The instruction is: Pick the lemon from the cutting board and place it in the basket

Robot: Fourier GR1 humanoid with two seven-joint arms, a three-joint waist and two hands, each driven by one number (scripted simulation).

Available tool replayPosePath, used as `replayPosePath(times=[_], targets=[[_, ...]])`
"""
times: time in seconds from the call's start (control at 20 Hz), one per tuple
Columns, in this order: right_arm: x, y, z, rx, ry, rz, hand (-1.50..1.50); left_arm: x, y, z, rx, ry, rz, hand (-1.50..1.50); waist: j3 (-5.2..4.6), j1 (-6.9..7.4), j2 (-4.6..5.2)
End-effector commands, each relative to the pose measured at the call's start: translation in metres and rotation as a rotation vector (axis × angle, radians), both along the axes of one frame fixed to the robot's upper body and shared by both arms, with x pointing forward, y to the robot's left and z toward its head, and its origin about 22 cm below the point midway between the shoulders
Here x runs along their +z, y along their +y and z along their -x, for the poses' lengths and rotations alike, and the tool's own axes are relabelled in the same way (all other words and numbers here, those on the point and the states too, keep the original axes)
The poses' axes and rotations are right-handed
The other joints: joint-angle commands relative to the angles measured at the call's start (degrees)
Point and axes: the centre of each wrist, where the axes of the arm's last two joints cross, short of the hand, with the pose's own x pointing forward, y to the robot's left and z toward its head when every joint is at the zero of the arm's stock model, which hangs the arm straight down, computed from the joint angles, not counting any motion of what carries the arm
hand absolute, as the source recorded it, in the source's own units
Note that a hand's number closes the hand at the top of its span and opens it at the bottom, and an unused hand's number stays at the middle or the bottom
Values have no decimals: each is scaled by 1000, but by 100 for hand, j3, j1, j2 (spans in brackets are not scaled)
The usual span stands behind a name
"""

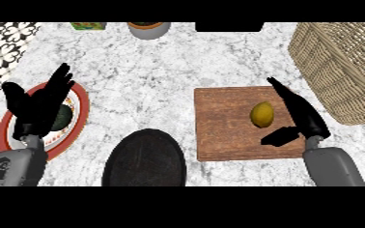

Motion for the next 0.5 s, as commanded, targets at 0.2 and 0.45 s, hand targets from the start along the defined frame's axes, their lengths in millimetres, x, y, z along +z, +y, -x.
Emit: replayPosePath(times=[0.2,0.45], targets=[[-24,11,9,-4,6,53,-150,-8,-17,-11,-3,-6,-2,0,0,-7,2],[-39,8,8,76,48,174,150,13,-22,-2,-19,-7,14,0,2,16,-1]])
